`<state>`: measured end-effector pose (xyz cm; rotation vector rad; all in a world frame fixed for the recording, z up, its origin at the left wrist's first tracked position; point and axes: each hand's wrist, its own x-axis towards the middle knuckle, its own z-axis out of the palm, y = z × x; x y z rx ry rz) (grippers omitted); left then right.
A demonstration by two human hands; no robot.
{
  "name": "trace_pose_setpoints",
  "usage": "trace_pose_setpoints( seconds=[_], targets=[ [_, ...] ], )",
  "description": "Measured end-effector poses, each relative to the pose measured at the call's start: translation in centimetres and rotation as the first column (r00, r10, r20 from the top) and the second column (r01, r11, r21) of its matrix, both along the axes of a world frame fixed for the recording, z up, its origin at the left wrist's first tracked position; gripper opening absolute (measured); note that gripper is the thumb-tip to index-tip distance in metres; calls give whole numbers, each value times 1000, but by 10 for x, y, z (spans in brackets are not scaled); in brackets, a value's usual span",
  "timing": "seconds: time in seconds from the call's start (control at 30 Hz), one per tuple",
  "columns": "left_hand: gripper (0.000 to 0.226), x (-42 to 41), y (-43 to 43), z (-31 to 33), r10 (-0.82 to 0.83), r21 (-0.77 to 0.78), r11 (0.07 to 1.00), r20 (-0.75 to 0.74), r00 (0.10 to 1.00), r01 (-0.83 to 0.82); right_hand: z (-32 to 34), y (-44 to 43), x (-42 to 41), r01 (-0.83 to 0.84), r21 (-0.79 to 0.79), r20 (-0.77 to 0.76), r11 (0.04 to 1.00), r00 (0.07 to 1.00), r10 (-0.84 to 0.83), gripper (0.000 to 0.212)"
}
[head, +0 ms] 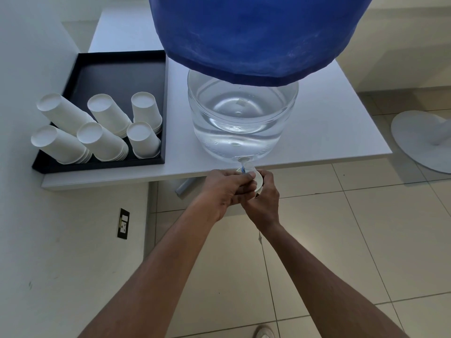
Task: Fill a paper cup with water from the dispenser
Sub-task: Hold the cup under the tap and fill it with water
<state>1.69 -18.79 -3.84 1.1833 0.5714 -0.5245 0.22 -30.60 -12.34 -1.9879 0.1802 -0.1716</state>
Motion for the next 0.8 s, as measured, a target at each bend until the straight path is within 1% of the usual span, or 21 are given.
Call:
trace_pose_setpoints(
  seconds=[0.1, 0.23, 0.33, 0.4, 0.6, 0.8],
  targets=[
    [24, -5, 3, -9, -1, 30, 1000, 50, 999, -1, 1, -1, 0, 2, 3, 1, 1000, 1000, -2, 46],
    [26, -8, 5, -12, 19, 23, 999, 99, 995, -22, 0, -2, -1, -15, 9, -6, 1000, 1000, 15, 43],
    [15, -11, 6, -13, 12, 10, 1000, 100, 995, -13, 0, -4, -2, -26, 19, -9, 999, 1000, 26, 46],
    [13, -11, 6, -13, 14, -4, 1000, 97, 995, -14, -2, -5, -2, -30, 24, -18, 999, 999, 31, 47],
    [19, -12, 8, -13, 28, -23, 999, 97, 995, -26, -4, -9, -4, -36, 35, -18, 999, 999, 37, 54],
    [20, -13, 7, -15, 32, -14, 999, 95, 995, -31, -6, -14, -5, -33, 41, -11, 999, 999, 34, 56]
  ],
)
